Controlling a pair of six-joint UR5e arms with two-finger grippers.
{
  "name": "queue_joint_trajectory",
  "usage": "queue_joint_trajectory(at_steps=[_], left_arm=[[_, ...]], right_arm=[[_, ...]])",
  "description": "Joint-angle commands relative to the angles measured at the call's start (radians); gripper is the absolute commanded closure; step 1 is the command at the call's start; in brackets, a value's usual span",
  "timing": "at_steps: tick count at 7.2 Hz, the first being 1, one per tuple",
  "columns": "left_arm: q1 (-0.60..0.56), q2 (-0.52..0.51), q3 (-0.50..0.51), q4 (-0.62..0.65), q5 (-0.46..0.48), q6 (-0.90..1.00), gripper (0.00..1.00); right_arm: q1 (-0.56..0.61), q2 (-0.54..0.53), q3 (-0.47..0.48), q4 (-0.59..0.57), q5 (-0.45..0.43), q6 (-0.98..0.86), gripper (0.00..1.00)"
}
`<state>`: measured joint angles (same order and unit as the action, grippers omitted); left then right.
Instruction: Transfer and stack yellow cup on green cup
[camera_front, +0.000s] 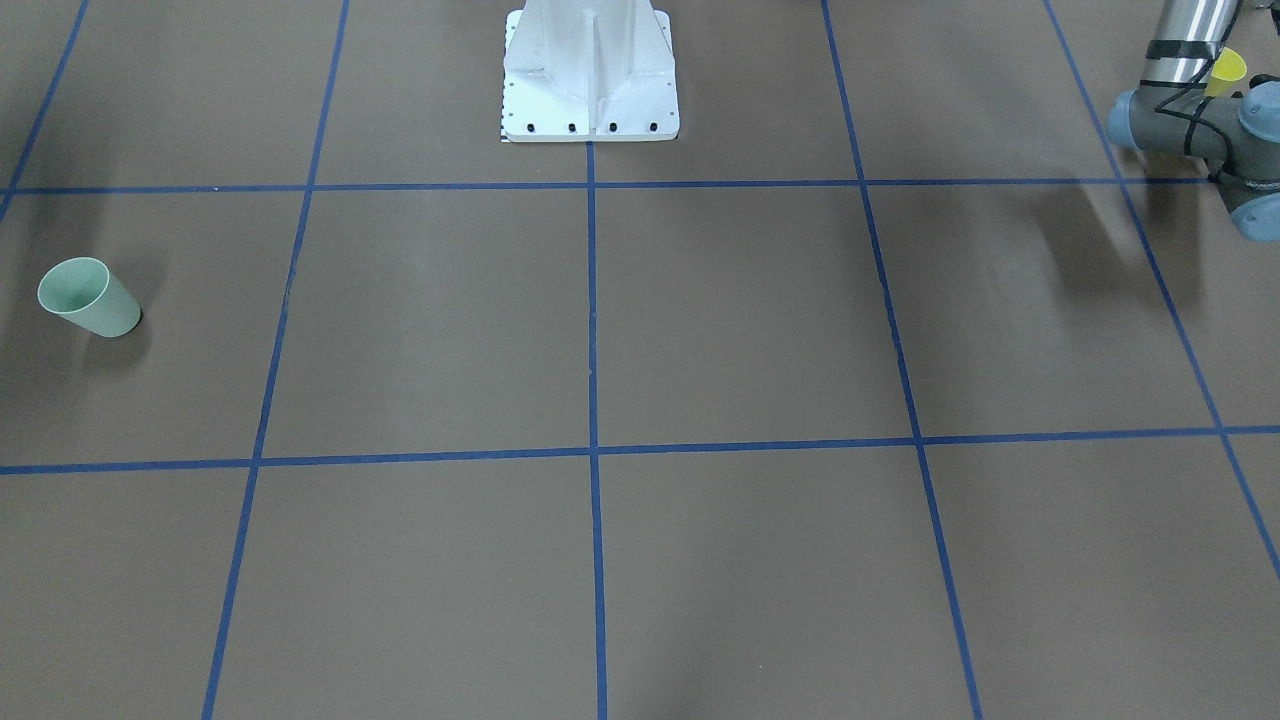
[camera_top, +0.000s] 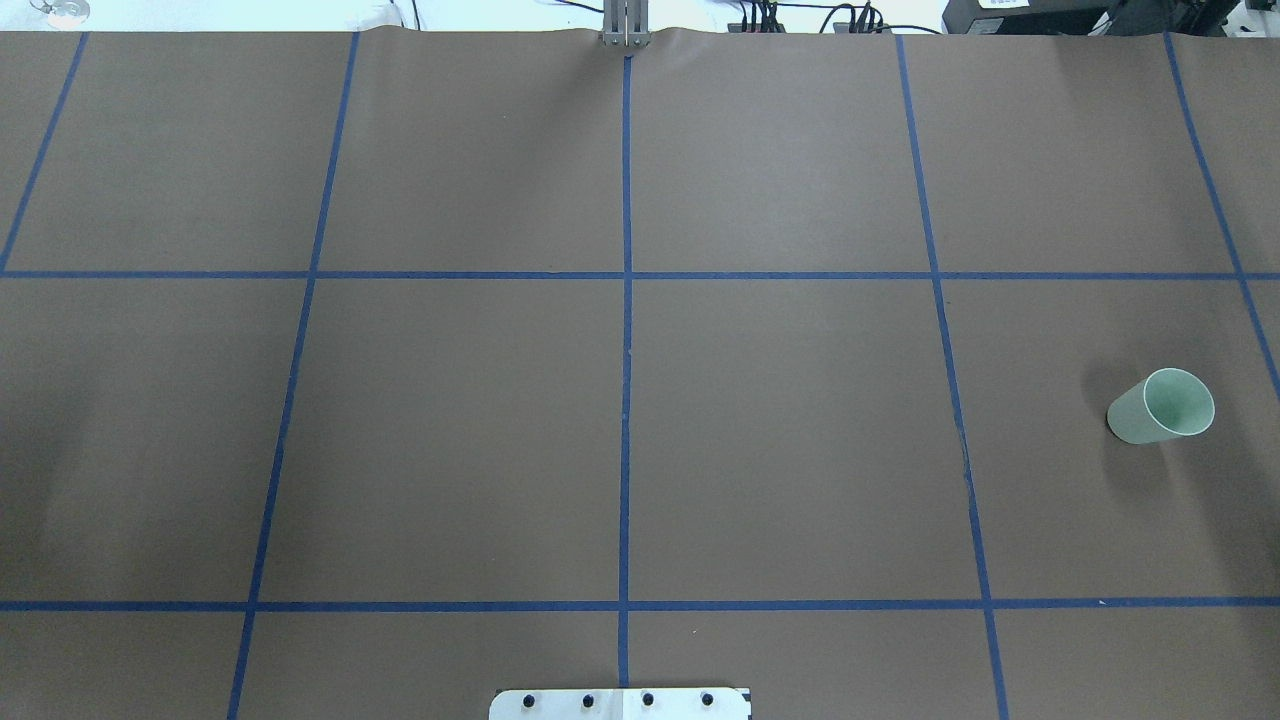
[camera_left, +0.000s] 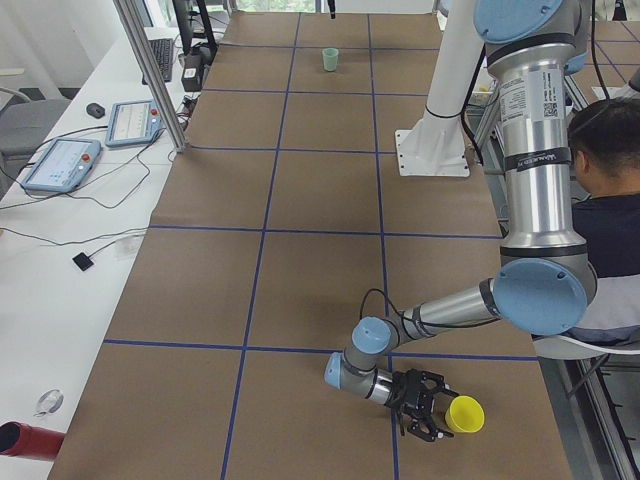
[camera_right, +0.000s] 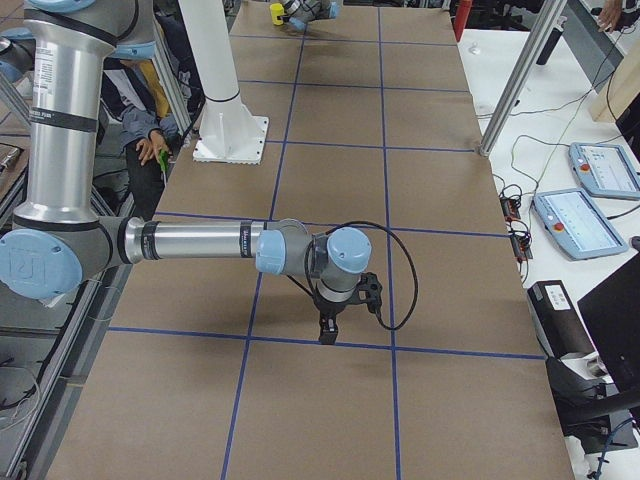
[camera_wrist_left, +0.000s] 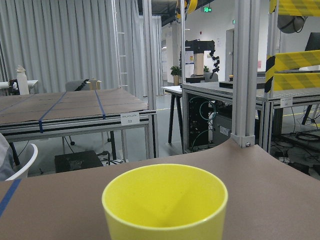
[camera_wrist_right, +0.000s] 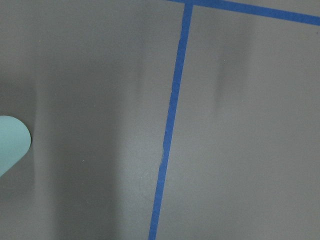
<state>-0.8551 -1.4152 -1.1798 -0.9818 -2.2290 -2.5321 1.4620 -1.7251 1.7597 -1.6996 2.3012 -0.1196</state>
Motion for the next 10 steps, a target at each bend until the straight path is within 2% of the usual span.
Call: queue_joint_trajectory(at_steps=[1, 9, 10], left_arm=[[0.008, 0.012, 0.003, 0.003, -0.017, 0.001, 0.00], [0.027, 0.027, 0.025, 0.003, -0.063, 0.000, 0.01], [0.034, 0.027, 0.025, 0.003, -0.063, -0.002, 0.11]], right_arm=[[0.000, 0.001, 0.000, 0.000, 0.001, 0.000, 0.00], [-0.008, 0.005, -0.002, 0.000, 0.000, 0.000, 0.00], [-0.009, 0.005, -0.002, 0.000, 0.000, 0.000, 0.00]])
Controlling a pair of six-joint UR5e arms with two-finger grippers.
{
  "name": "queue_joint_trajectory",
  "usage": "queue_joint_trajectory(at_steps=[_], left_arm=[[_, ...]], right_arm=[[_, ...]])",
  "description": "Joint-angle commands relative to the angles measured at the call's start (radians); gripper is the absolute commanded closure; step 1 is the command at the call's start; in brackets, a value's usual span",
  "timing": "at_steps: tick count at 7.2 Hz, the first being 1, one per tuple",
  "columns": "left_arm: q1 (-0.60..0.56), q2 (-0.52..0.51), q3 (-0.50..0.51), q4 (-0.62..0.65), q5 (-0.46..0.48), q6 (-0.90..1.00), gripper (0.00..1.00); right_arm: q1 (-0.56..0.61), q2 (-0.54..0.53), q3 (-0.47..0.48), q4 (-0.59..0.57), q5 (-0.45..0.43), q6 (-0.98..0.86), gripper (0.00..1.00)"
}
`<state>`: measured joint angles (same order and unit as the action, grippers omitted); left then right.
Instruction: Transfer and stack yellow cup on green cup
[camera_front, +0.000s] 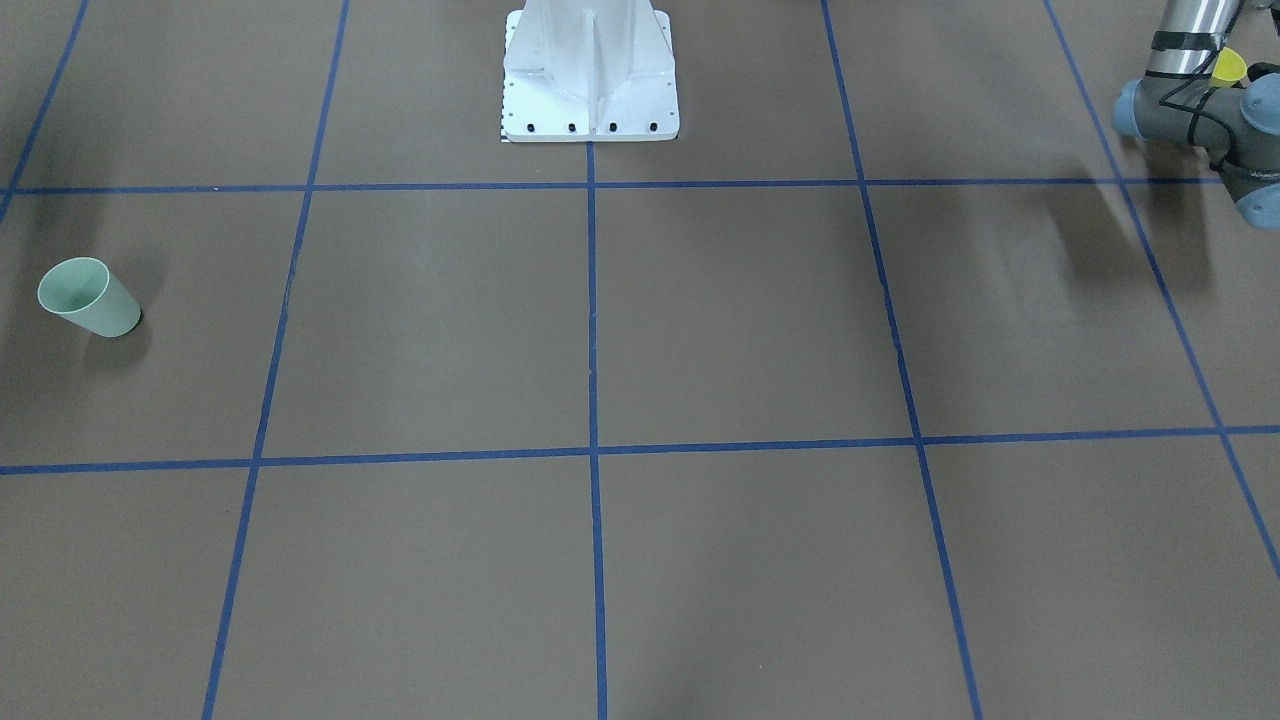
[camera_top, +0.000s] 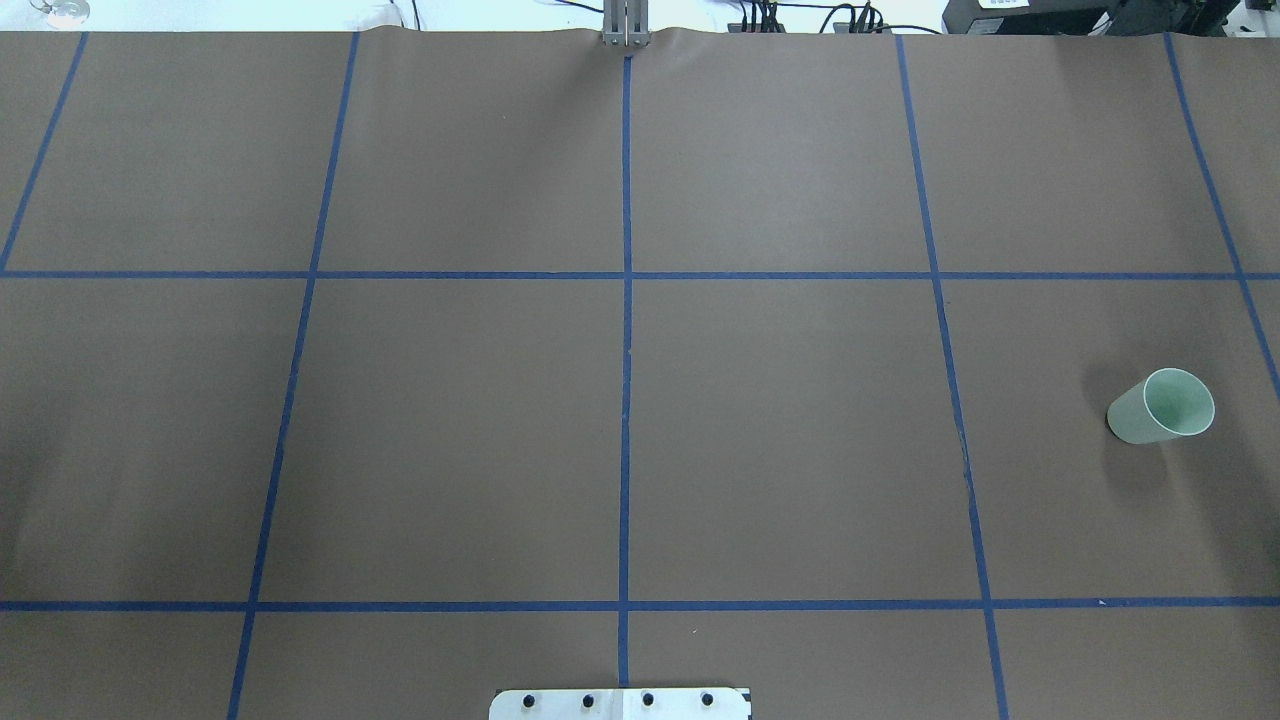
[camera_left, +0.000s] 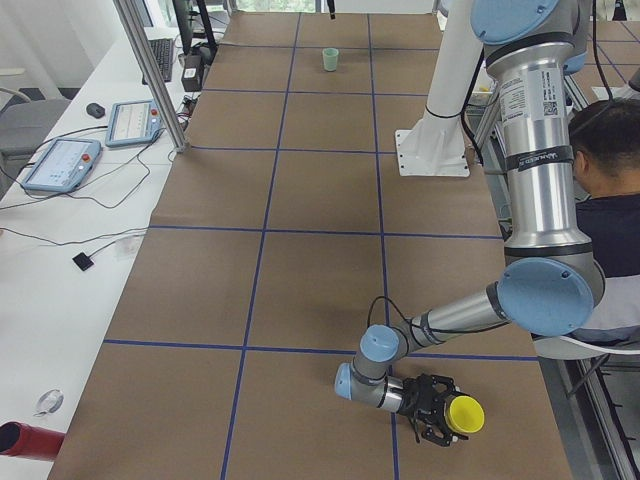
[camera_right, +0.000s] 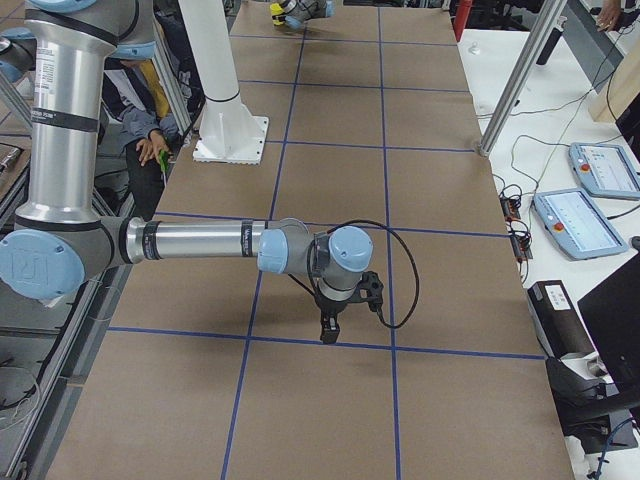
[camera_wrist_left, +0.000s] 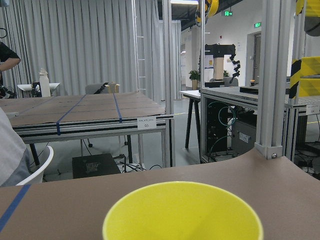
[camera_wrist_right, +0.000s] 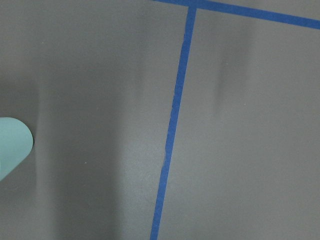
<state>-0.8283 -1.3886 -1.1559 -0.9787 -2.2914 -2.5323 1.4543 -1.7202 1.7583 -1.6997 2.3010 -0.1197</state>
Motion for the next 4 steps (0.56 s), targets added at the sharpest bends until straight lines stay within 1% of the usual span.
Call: queue_joint_trajectory(at_steps=[1, 2, 3, 4], left_arm=[[0.014, 0.000, 0.001, 0.000, 0.000, -0.002, 0.20], [0.020, -0.001, -0.001, 0.000, 0.000, 0.001, 0.48], [0.023, -0.001, -0.001, 0.000, 0.000, 0.021, 0.62], [0.026, -0.001, -0.001, 0.003, 0.003, 0.039, 0.64]], right_arm=[[-0.002, 0.001, 0.000, 0.000, 0.000, 0.000, 0.00], [-0.002, 0.001, 0.000, 0.000, 0.000, 0.000, 0.00], [-0.003, 0.001, 0.000, 0.000, 0.000, 0.000, 0.00], [-0.003, 0.002, 0.000, 0.000, 0.000, 0.002, 0.00]])
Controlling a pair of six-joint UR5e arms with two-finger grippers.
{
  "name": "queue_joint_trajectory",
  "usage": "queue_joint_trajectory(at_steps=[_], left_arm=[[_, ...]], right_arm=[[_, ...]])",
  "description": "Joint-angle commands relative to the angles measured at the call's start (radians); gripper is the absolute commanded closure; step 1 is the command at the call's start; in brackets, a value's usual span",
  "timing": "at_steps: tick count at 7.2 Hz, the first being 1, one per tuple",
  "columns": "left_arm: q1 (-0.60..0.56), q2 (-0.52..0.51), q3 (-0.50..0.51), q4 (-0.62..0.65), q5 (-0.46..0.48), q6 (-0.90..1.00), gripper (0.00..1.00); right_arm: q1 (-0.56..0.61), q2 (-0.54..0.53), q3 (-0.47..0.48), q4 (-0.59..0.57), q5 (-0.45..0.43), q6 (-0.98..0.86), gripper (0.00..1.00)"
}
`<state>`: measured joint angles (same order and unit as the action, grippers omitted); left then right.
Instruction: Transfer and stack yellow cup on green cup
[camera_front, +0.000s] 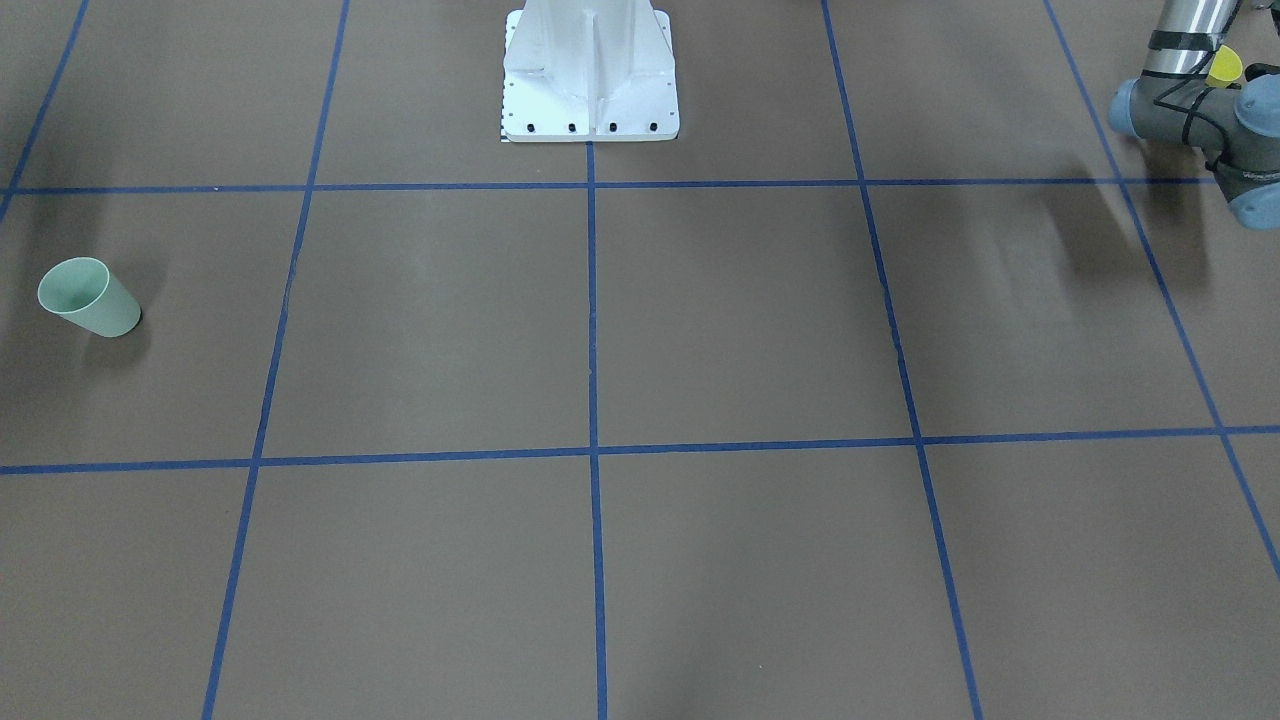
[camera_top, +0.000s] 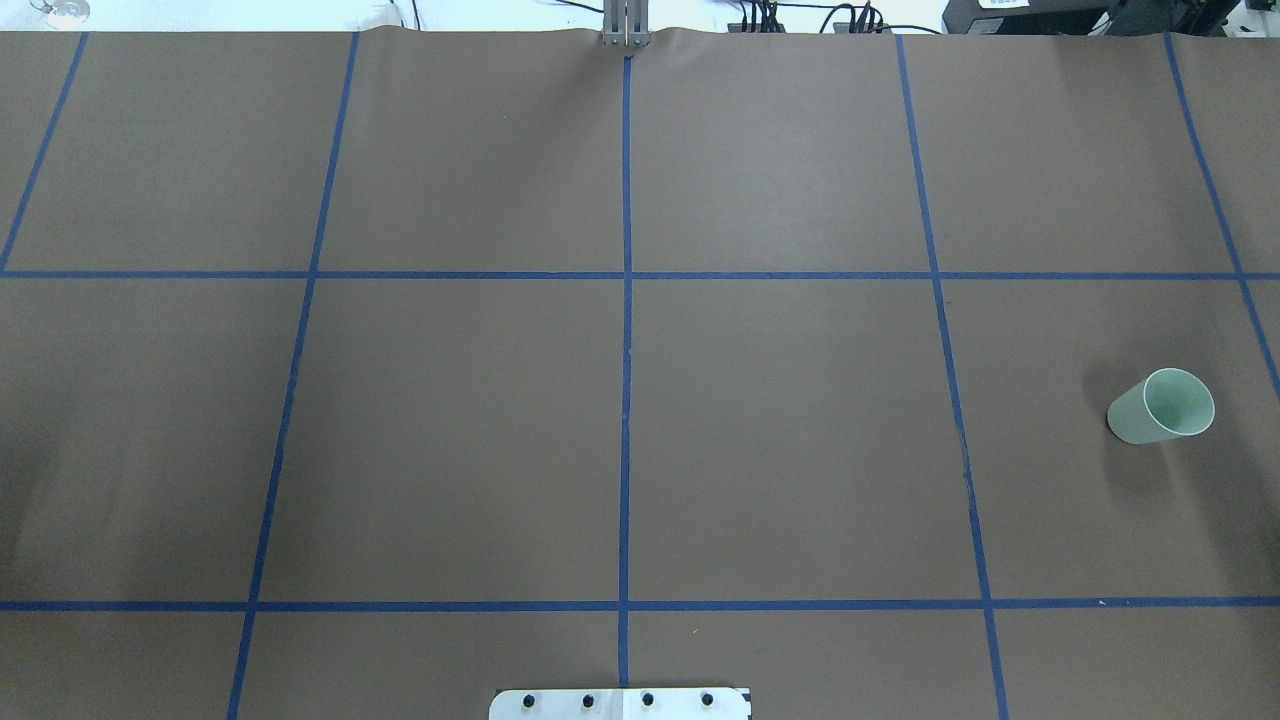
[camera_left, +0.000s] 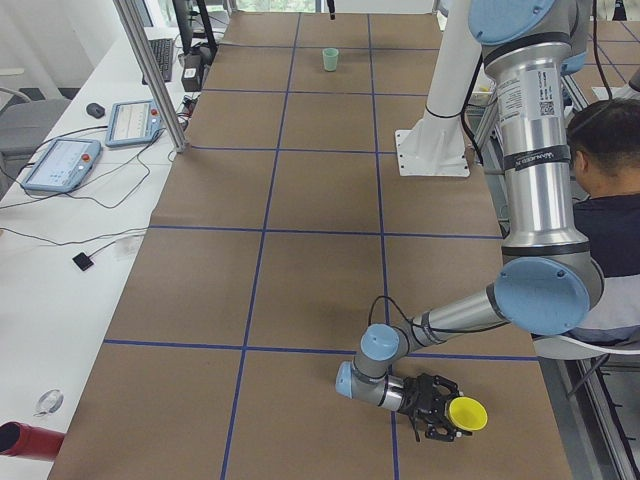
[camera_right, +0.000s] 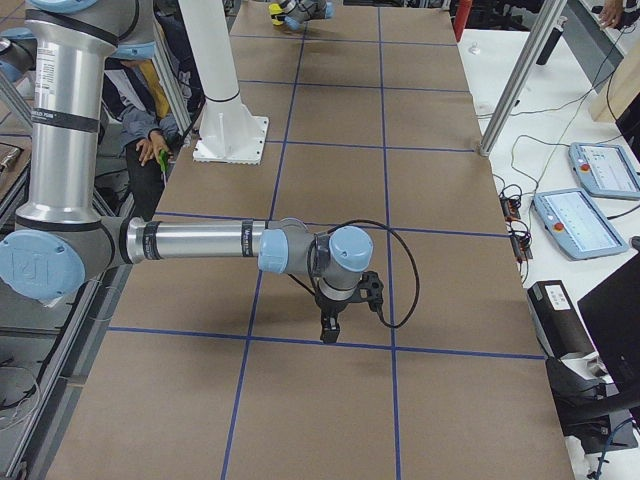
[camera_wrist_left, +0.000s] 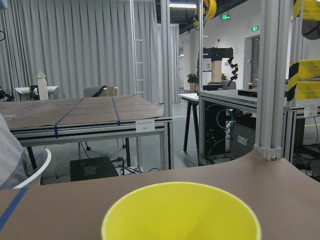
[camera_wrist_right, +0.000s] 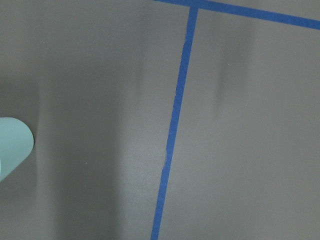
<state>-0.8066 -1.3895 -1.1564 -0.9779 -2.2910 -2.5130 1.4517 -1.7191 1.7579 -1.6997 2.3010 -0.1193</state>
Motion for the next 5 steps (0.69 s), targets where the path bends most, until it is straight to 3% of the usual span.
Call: queue_joint_trajectory(at_steps=[1, 5], left_arm=[[0.006, 0.001, -0.005, 0.065, 0.007, 0.080, 0.66], [0.006, 0.030, -0.029, 0.093, 0.082, 0.163, 0.70]], right_arm=[[-0.001, 0.006, -0.002, 0.000, 0.000, 0.001, 0.00], [-0.014, 0.022, -0.008, 0.000, -0.002, 0.007, 0.00]])
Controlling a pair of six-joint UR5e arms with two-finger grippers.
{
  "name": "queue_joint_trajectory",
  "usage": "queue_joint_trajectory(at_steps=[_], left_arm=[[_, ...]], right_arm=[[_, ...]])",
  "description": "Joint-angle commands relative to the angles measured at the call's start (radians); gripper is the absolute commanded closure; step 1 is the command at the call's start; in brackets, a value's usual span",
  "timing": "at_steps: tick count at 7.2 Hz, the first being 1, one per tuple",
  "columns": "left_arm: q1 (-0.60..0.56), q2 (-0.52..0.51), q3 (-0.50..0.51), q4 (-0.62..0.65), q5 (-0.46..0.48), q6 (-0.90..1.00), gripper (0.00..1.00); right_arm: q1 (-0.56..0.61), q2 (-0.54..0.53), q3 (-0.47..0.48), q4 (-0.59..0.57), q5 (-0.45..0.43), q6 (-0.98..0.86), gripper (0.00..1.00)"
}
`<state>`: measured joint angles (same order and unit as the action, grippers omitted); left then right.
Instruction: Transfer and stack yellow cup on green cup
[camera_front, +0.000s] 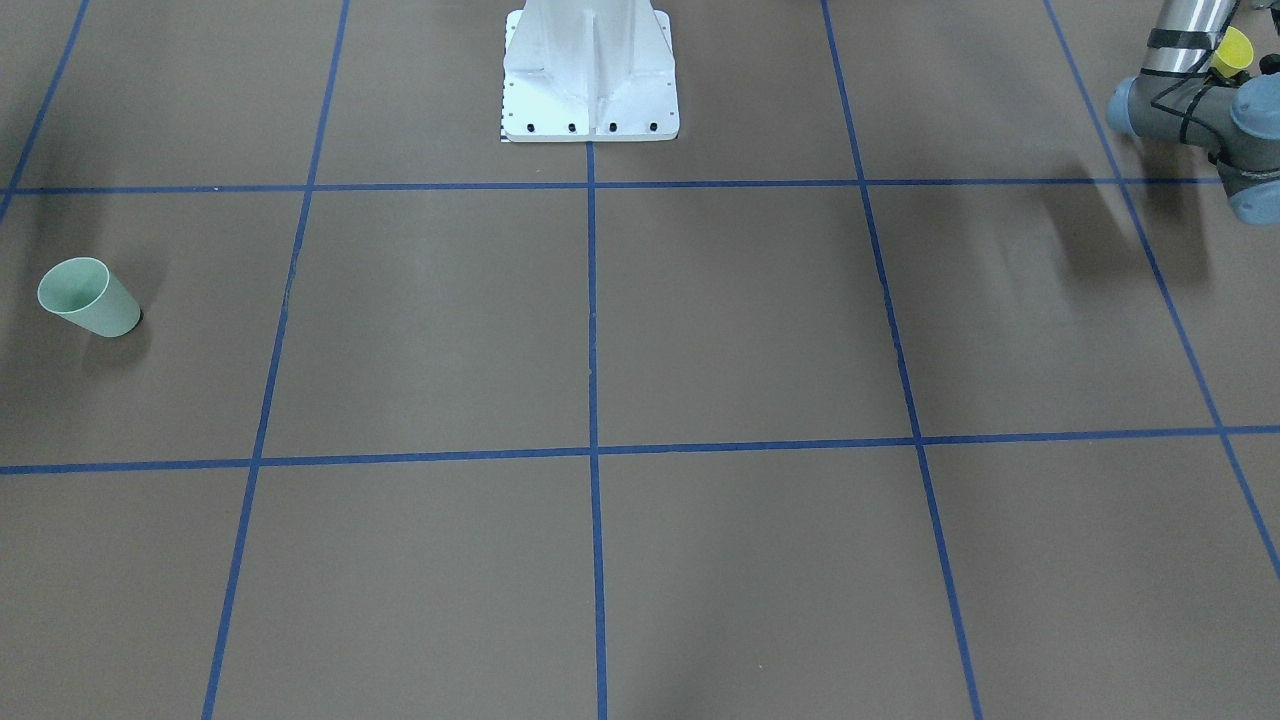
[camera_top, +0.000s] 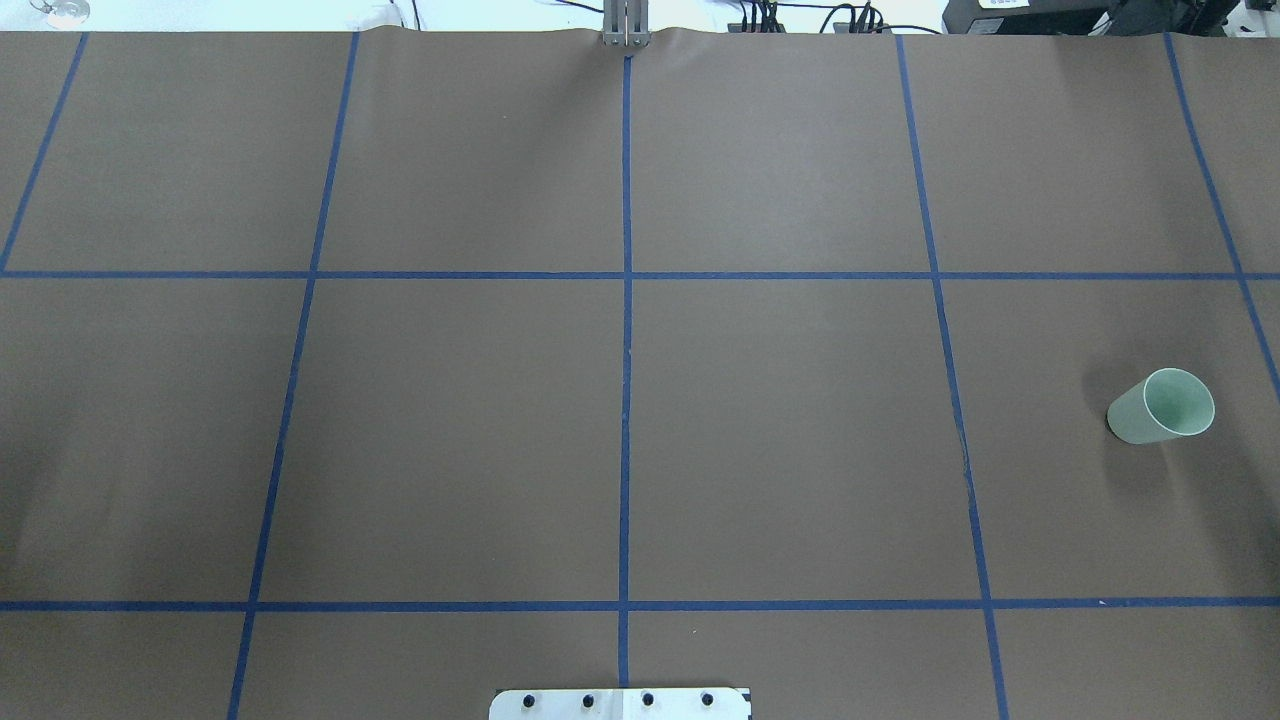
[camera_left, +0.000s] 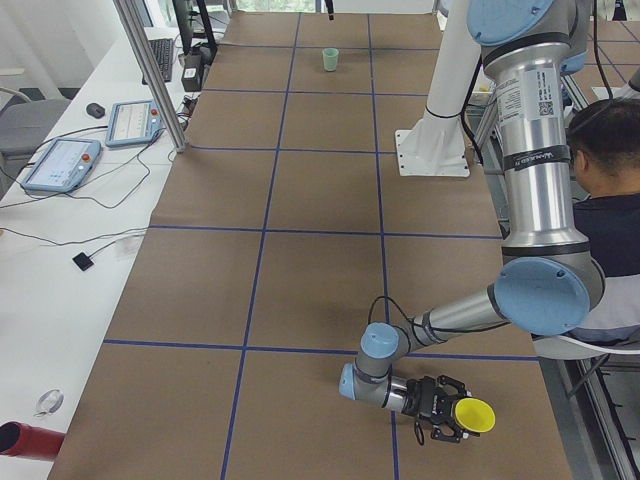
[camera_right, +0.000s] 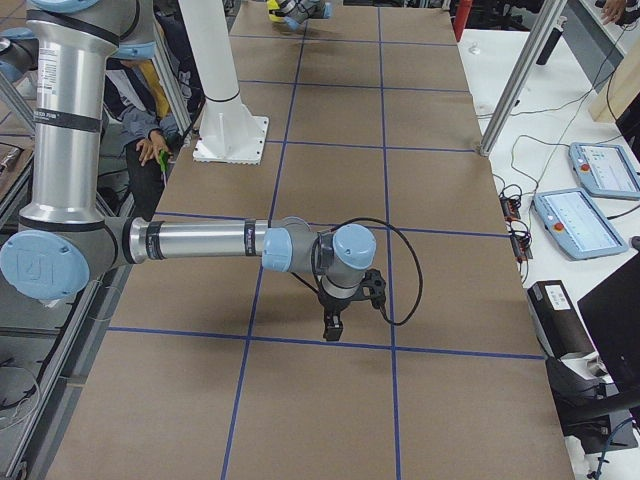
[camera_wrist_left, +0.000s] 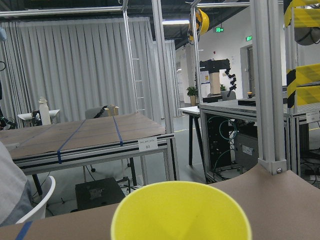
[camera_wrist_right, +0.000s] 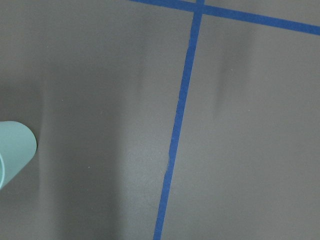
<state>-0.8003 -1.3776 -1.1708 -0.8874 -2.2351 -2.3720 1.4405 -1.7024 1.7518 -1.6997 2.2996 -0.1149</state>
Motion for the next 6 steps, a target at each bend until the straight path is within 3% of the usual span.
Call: queue_joint_trajectory(at_steps=[1, 4, 6], left_arm=[[0.000, 0.060, -0.064, 0.002, 0.029, 0.040, 0.70], [-0.003, 0.124, -0.125, 0.008, 0.155, 0.085, 0.71], [-0.008, 0.124, -0.124, -0.024, 0.301, 0.102, 0.72]], right_arm=[[-0.008, 0.007, -0.002, 0.000, 0.000, 0.006, 0.00], [-0.012, 0.014, -0.002, 0.000, 0.000, 0.008, 0.00], [-0.014, 0.014, -0.002, 0.000, -0.002, 0.009, 0.00]])
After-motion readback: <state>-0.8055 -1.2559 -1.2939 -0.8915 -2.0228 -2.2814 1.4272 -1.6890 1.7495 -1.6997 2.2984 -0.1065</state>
